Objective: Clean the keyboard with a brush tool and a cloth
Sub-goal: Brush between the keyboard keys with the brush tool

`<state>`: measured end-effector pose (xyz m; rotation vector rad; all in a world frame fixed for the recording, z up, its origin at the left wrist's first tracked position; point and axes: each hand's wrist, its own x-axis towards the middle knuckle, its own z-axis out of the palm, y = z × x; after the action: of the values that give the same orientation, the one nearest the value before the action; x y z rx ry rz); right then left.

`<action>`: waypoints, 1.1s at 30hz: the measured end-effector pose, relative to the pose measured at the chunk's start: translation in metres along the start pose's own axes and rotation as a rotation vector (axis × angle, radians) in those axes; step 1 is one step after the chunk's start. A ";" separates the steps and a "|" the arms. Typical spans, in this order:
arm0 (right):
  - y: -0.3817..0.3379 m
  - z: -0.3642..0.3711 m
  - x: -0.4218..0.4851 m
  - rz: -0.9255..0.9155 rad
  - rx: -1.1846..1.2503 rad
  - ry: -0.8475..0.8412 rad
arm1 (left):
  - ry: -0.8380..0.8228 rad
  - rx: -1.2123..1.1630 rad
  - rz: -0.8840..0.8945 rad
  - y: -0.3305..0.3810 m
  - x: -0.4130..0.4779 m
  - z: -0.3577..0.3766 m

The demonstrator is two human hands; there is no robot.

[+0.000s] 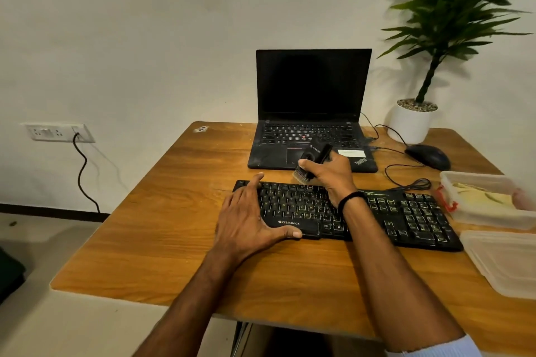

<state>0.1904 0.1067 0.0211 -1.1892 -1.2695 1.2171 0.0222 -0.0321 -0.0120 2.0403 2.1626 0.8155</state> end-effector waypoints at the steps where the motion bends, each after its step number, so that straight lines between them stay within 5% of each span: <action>1: -0.002 0.001 0.000 -0.035 -0.074 0.006 | -0.001 0.000 -0.002 0.000 0.000 0.000; 7: -0.006 0.007 -0.012 -0.257 -0.594 -0.029 | 0.007 -0.013 0.003 -0.003 0.000 0.002; 13: -0.010 0.010 -0.021 -0.236 -0.416 -0.340 | 0.012 -0.003 -0.004 -0.003 0.000 0.001; 18: -0.019 0.009 -0.028 -0.363 -0.625 -0.177 | 0.005 -0.006 -0.012 0.000 -0.002 -0.002; 23: -0.022 0.008 -0.032 -0.309 -0.636 -0.492 | -0.002 -0.009 -0.024 0.000 -0.001 -0.003; 27: -0.025 0.006 -0.028 -0.360 -0.632 -0.260 | 0.000 0.001 -0.018 -0.001 -0.001 -0.002; 31: -0.020 0.005 -0.029 -0.351 -0.625 -0.403 | -0.013 0.036 0.002 -0.004 -0.001 0.001; 33: -0.019 0.006 -0.026 -0.394 -0.624 -0.315 | -0.006 0.051 0.006 -0.005 0.000 0.003</action>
<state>0.1851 0.0800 0.0390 -1.1100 -2.1096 0.7464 0.0192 -0.0309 -0.0163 2.0706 2.1975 0.7623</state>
